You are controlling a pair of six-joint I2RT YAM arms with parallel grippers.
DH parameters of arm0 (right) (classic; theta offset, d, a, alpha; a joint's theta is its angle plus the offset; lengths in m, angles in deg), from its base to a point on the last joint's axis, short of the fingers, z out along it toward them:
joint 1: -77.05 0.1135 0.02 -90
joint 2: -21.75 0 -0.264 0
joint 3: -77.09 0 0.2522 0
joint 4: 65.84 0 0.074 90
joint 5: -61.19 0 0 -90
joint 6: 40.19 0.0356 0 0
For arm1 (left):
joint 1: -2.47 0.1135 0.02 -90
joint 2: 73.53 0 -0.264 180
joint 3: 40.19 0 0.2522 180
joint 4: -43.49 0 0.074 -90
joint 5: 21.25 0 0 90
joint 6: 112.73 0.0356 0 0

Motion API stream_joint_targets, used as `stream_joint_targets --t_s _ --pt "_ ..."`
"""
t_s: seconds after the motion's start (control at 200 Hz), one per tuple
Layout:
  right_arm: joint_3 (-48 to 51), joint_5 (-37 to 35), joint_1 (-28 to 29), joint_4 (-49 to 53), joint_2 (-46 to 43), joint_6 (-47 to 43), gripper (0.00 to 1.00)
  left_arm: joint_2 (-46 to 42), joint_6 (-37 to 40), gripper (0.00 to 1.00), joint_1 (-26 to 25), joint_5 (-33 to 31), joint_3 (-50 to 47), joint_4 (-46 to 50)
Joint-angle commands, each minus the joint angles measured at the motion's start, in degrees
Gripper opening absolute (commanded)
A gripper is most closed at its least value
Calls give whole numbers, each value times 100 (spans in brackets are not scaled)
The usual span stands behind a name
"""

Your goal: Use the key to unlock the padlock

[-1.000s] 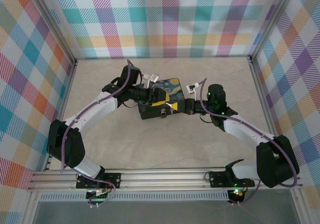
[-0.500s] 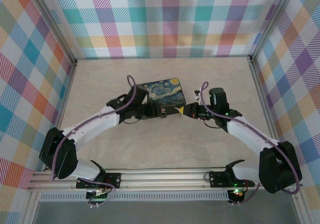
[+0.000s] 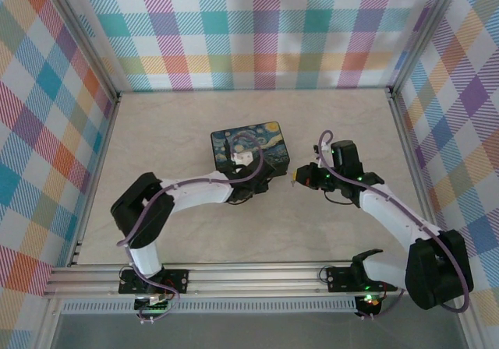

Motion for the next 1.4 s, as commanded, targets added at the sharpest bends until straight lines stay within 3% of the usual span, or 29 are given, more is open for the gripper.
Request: stream_joint_targets --t_s 0.0,0.3,0.6,0.985,1.115,1.395 --pt "119 -44 -69 115 -110 -111 0 336 -476 61 -186 -799 370 -20" --pt "129 241 -252 117 -241 -243 0 1055 -1353 54 -259 -1347 965 803" --pt "175 502 -426 136 -363 -322 0 1450 -1352 44 -250 -1476 1233 829" --pt "335 650 -455 253 -474 -341 0 1378 -826 20 -236 -1676 1262 888" --pt "450 750 -455 247 -358 -302 0 1138 -447 19 -145 -1250 1375 1204" --pt "996 747 -234 -417 -472 199 0 724 295 12 351 514 1873 2274"
